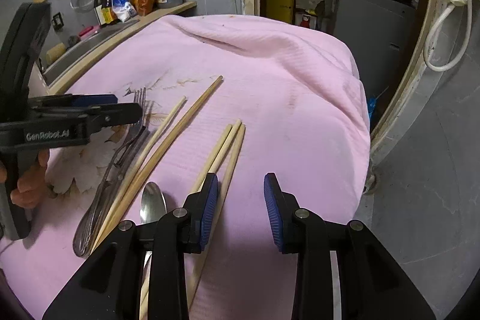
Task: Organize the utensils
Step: 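Move both tools back to the remaining utensils on the cloth, then grasp a metal fork with the left tool while the right tool grasps a chopstick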
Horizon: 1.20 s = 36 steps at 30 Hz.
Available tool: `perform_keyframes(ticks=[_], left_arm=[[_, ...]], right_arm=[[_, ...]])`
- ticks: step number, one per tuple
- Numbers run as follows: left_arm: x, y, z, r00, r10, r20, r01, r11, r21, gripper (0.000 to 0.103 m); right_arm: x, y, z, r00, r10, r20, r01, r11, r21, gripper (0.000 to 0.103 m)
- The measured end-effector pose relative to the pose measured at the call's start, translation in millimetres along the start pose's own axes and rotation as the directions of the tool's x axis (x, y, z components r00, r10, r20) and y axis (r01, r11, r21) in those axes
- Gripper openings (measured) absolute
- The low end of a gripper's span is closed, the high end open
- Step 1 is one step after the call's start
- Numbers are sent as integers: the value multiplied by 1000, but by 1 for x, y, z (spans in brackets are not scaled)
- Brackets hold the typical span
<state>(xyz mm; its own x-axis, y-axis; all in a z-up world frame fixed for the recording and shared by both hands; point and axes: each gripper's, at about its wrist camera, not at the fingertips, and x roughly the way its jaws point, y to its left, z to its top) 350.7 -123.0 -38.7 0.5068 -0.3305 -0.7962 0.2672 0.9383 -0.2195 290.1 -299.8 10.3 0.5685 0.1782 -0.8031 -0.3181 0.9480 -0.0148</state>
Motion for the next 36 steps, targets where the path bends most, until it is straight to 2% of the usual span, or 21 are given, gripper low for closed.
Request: perform_keyframes(ticks=[2, 6, 8, 12, 14, 15, 18, 21, 22, 25, 28, 31, 36], left_arm=[[4, 1, 3, 1000, 5, -23, -5, 1000, -15, 41], [7, -2, 7, 999, 24, -41, -24, 1000, -12, 36], [8, -2, 10, 997, 43, -63, -44, 999, -8, 28], [9, -2, 16, 995, 31, -90, -34, 999, -26, 25], [8, 1, 16, 996, 17, -91, -21, 999, -41, 23], [8, 0, 16, 996, 15, -88, -19, 999, -42, 23], [1, 2, 11, 998, -2, -64, 0, 999, -32, 21], [-6, -1, 5, 999, -7, -31, 6, 1000, -4, 18], [-7, -4, 3, 1000, -8, -21, 8, 1000, 1, 8], [-25, -4, -6, 999, -7, 45, 5, 999, 40, 0], [-30, -8, -11, 998, 6, 58, -10, 998, 68, 0], [-27, 1, -14, 999, -20, 27, 20, 1000, 21, 0], [-40, 1, -19, 997, -45, 58, 44, 999, 20, 0]], right_arm=[[3, -1, 2, 1000, -4, -9, 4, 1000, 1, 28], [11, 2, 9, 999, -18, -35, 17, 1000, -9, 25], [17, 6, 14, 997, -27, -65, 25, 999, -28, 25], [25, 8, 24, 993, -39, -116, 35, 999, -34, 25], [27, 8, 25, 992, -46, -119, 42, 999, -32, 19], [26, 7, 26, 992, -31, -120, 28, 999, -20, 8], [25, 1, 27, 992, 9, -127, -4, 999, 46, 4], [17, -1, 22, 995, 35, -97, -27, 996, 80, 3], [13, -2, 20, 996, 43, -82, -36, 995, 89, 3], [-4, 2, 14, 999, 53, -8, -52, 994, 94, 3], [-18, 10, 8, 997, 59, 57, -63, 995, 76, 3], [-22, 14, 3, 994, 78, 75, -85, 992, 90, 3], [-34, 15, 0, 987, 109, 122, -123, 985, 119, 3]])
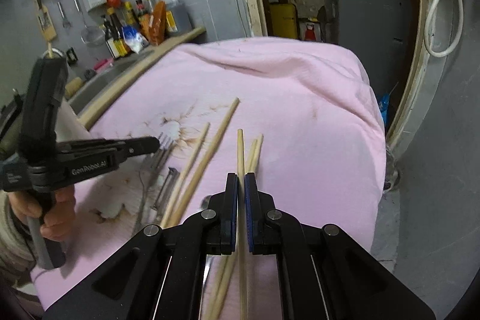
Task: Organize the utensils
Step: 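Grasp a metal fork with the left tool while the right tool grasps a chopstick, then lift and carry the fork and chopstick over the white holder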
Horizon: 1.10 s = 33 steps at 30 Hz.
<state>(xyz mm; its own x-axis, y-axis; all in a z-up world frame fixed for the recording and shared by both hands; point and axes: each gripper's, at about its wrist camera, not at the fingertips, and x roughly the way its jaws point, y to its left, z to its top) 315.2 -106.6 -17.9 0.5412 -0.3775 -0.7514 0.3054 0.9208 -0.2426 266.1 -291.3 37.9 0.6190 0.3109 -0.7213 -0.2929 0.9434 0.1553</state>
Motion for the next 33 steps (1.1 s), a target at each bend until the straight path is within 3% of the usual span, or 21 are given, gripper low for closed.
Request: perform_keyframes(ticks=[4, 7, 9, 12, 16, 19, 22, 28, 33], left_arm=[[-25, -12, -8, 993, 18, 113, -23, 999, 45, 0], [-50, -19, -18, 973, 46, 226, -63, 996, 65, 0], [-71, -25, -25, 943, 76, 324, -105, 992, 72, 0], [-95, -32, -32, 897, 103, 429, -152, 985, 82, 0], [-129, -40, -40, 820, 144, 553, -225, 971, 81, 0], [-147, -43, -41, 786, 156, 598, -249, 965, 76, 0], [-164, -39, -42, 771, 153, 618, -250, 966, 72, 0], [-213, -19, -41, 735, 161, 659, -247, 968, 40, 0], [-260, 2, -39, 675, 204, 709, -282, 959, -8, 0]], right_arm=[[-21, 7, -5, 992, 34, 123, -35, 999, 2, 3], [-40, 17, -16, 965, 42, 260, -40, 999, -11, 3], [-51, 25, -22, 942, 38, 335, -32, 999, -23, 3], [-69, 42, -30, 887, 24, 462, 4, 998, -59, 3], [-81, 64, -31, 825, 21, 565, 45, 994, -103, 3], [-88, 78, -26, 782, 37, 623, 51, 991, -122, 3], [-97, 92, -20, 745, 68, 663, 30, 990, -135, 3], [-104, 119, -2, 709, 136, 692, -13, 984, -180, 3], [-106, 150, 18, 670, 197, 716, -45, 973, -225, 3]])
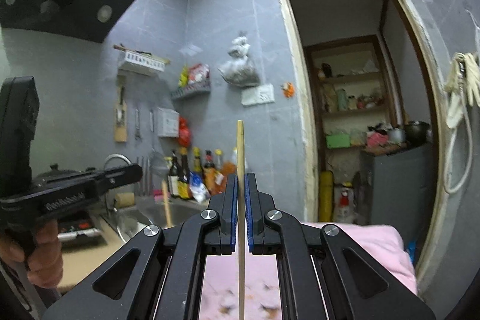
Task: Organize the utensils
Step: 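Lift and carry the fork and chopstick over the white holder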
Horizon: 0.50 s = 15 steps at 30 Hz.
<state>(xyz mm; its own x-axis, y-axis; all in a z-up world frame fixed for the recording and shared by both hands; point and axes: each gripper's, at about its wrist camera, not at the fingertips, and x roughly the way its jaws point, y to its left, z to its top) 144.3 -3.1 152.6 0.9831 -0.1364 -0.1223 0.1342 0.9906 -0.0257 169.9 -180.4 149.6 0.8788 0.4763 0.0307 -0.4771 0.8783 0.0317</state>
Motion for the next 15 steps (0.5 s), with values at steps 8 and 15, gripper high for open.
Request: perform_keyframes(ticks=[8, 15], left_arm=[[-31, 59, 25, 985, 155, 78, -153, 988, -31, 0], [-32, 103, 24, 954, 285, 94, -281, 958, -51, 0]], right_arm=[[33, 38, 21, 996, 55, 76, -57, 998, 21, 3], [63, 63, 21, 992, 93, 83, -94, 996, 11, 3]])
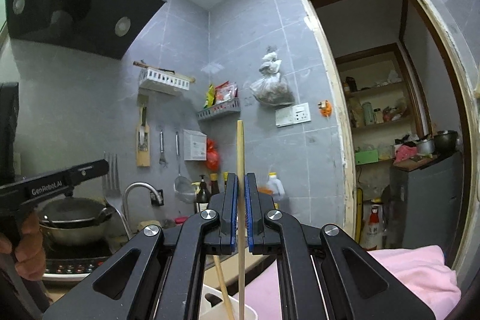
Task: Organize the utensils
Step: 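Lift and carry the fork and chopstick over the white holder, then open the left tool releasing the fork while the right tool releases the chopstick into the holder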
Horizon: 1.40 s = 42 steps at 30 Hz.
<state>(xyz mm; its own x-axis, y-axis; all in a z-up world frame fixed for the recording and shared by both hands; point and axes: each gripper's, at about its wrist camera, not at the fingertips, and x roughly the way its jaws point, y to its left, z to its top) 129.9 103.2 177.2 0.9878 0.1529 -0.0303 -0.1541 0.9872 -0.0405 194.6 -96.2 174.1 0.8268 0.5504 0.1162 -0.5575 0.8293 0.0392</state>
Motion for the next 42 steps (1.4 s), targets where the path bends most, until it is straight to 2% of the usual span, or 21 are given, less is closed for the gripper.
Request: perform_keyframes(ticks=[6, 13, 18, 23, 28, 33, 36, 37, 38, 42], left_arm=[[26, 6, -19, 996, 88, -13, -88, 996, 12, 0], [57, -7, -56, 986, 161, -47, -156, 983, 91, 0], [76, -9, -82, 979, 171, -107, -159, 981, 110, 0], [88, -5, -96, 973, 104, -208, -96, 994, 49, 1], [85, -6, -90, 971, 42, -235, -39, 999, 18, 2], [86, -3, -85, 963, -35, -268, 24, 999, -45, 4], [81, -1, -76, 966, -54, -254, 38, 997, -71, 16], [78, -2, -73, 969, -63, -239, 46, 996, -78, 26], [74, -4, -70, 972, -72, -225, 54, 995, -84, 34], [65, -13, -60, 976, -105, -189, 90, 992, -91, 39]], right_arm=[[26, 5, -22, 999, -4, -45, 4, 1000, 1, 3], [41, 0, -52, 991, -8, -130, 9, 1000, 6, 3], [45, -3, -68, 982, -1, -189, 3, 1000, 8, 3], [49, -8, -81, 967, 4, -256, 1, 1000, 21, 4], [49, -11, -89, 954, 16, -301, -6, 999, 32, 5], [46, -14, -85, 952, 23, -304, -8, 999, 48, 7], [41, -17, -79, 956, 21, -292, -5, 998, 58, 14], [39, -18, -76, 959, 20, -284, -4, 998, 60, 21], [37, -19, -73, 961, 19, -277, -2, 998, 61, 24], [26, -24, -60, 969, 3, -248, 11, 998, 55, 25]])
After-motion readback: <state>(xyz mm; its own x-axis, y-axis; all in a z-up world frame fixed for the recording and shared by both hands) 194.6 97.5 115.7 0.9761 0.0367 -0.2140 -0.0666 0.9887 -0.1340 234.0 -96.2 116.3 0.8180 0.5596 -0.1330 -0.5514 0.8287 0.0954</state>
